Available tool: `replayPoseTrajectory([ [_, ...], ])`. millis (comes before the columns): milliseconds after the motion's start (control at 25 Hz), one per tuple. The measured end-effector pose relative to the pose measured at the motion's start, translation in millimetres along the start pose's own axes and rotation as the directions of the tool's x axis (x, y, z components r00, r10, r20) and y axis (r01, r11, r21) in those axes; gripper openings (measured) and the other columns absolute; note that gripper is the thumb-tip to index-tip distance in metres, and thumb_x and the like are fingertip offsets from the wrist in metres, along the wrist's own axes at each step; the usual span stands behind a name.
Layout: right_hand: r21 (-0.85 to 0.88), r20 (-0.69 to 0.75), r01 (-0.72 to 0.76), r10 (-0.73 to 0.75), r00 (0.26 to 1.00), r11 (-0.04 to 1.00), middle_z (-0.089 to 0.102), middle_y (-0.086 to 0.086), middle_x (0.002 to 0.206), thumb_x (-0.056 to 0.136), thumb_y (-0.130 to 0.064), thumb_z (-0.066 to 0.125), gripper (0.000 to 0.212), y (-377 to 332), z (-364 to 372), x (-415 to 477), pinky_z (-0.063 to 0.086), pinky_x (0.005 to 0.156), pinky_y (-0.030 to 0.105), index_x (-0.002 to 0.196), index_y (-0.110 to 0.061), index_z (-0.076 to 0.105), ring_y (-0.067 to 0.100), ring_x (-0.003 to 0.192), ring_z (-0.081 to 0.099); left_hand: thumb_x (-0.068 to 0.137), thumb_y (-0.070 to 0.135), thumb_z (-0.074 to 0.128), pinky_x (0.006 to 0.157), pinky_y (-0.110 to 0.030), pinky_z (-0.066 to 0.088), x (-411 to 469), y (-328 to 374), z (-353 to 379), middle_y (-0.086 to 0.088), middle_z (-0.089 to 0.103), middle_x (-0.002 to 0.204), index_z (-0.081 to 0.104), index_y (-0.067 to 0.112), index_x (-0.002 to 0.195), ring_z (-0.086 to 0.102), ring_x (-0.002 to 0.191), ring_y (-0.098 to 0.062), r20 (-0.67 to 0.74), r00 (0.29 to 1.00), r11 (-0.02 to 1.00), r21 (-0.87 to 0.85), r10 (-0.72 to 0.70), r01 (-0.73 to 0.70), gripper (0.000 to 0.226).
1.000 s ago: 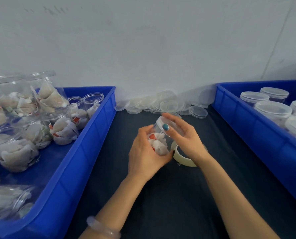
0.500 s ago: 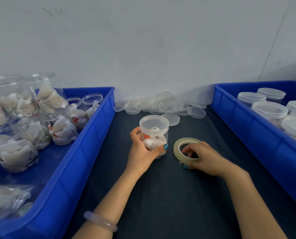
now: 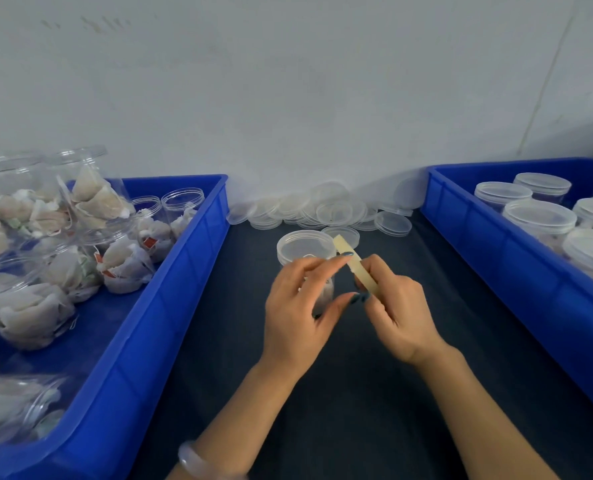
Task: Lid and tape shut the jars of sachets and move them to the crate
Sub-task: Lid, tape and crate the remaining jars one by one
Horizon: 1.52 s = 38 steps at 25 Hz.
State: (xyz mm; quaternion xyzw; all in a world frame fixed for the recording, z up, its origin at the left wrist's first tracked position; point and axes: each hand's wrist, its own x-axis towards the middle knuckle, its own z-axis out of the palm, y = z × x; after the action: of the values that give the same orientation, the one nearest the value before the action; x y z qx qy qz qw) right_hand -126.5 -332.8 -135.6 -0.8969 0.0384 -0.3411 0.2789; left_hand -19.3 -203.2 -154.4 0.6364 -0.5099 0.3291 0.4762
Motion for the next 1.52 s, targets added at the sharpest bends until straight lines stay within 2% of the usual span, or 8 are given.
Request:
replayPoseTrajectory([
  [280,-0.203,0.063,0.101,-0.090,0.994,0.974,0.051,-0.002,0.063,0.080,-0.030,0.033,0.035,0.6,9.8,0.5,0.041,0.064,0.037,0.101,-0.011,0.054,0.020,0.058,0.047,0.083,0.002,0.076,0.080,-0.015,0.050,-1.2,-3.4,-2.4,0.002,0.068,0.092,0.070,0.004,0.090,0.063,0.088,-0.005,-0.030,0.989,0.975,-0.176,-0.145,0.137,0.010],
  [560,-0.451,-0.037,0.133,-0.168,0.985,0.883,0.061,-0.009,0.092,0.097,-0.029,0.038,0.028,7.8,12.5,1.7,0.029,0.092,0.032,0.112,-0.016,0.058,0.014,0.082,0.058,0.089,0.008,0.069,0.079,-0.010,0.046,0.6,-2.0,-5.0,0.003,0.060,0.088,0.065,0.001,0.085,0.057,0.086,-0.005,-0.034,0.985,0.980,-0.118,-0.166,0.161,0.008],
  [680,-0.544,-0.147,0.013,-0.111,0.983,0.839,0.060,-0.011,0.083,0.101,-0.042,0.037,0.033,11.6,12.8,3.1,0.024,0.089,0.032,0.097,-0.021,0.062,0.015,0.078,0.057,0.090,0.008,0.065,0.076,-0.010,0.045,0.8,-1.7,-4.9,-0.003,0.062,0.086,0.065,0.000,0.083,0.056,0.082,-0.006,-0.012,0.992,0.987,-0.107,-0.123,0.121,0.011],
  [800,-0.493,-0.260,-0.091,-0.047,0.964,0.865,0.055,-0.012,0.066,0.097,-0.059,0.040,0.047,15.2,8.5,5.0,0.027,0.084,0.035,0.078,-0.022,0.062,0.015,0.067,0.050,0.090,0.010,0.064,0.076,-0.009,0.045,0.1,-0.5,-5.9,-0.001,0.062,0.085,0.063,0.001,0.084,0.056,0.081,-0.006,0.019,0.996,0.985,-0.142,-0.092,0.094,0.011],
  [920,-0.465,-0.271,-0.059,-0.079,0.959,0.883,0.055,-0.012,0.068,0.097,-0.053,0.043,0.041,15.6,6.0,3.5,0.025,0.081,0.036,0.081,-0.023,0.064,0.014,0.069,0.049,0.089,0.022,0.061,0.076,-0.009,0.045,0.9,1.2,-10.6,0.014,0.058,0.091,0.057,0.012,0.097,0.059,0.084,-0.004,0.060,0.977,0.944,-0.251,-0.205,0.214,0.013],
  [1080,-0.432,-0.229,0.006,-0.116,0.967,0.902,0.050,-0.011,0.075,0.092,-0.036,0.038,0.028,10.7,7.3,3.6,0.021,0.081,0.036,0.086,-0.022,0.061,0.014,0.074,0.047,0.087,0.033,0.070,0.075,-0.012,0.047,-0.8,0.2,-13.4,0.004,0.062,0.088,0.064,0.012,0.109,0.060,0.079,-0.010,0.085,0.973,0.951,-0.209,-0.215,0.229,0.032],
  [1280,-0.456,-0.155,0.048,-0.133,0.979,0.888,0.046,-0.010,0.086,0.083,-0.029,0.038,0.025,8.5,7.4,1.4,0.019,0.083,0.035,0.098,-0.022,0.056,0.013,0.083,0.045,0.087,0.021,0.072,0.066,-0.033,0.054,0.5,-8.5,-13.0,0.000,0.063,0.090,0.078,0.014,0.092,0.061,0.080,-0.012,-0.016,0.982,0.982,-0.038,-0.187,0.186,0.010],
  [1520,-0.538,-0.169,0.008,-0.117,0.979,0.843,0.053,-0.011,0.091,0.096,-0.038,0.040,0.027,10.4,11.1,2.0,0.017,0.084,0.033,0.104,-0.022,0.060,0.016,0.090,0.052,0.082,0.019,0.079,0.059,-0.036,0.051,4.1,-8.3,-21.9,-0.001,0.062,0.088,0.080,0.016,0.085,0.059,0.075,-0.017,-0.131,0.974,0.982,-0.008,-0.187,0.187,0.005],
])
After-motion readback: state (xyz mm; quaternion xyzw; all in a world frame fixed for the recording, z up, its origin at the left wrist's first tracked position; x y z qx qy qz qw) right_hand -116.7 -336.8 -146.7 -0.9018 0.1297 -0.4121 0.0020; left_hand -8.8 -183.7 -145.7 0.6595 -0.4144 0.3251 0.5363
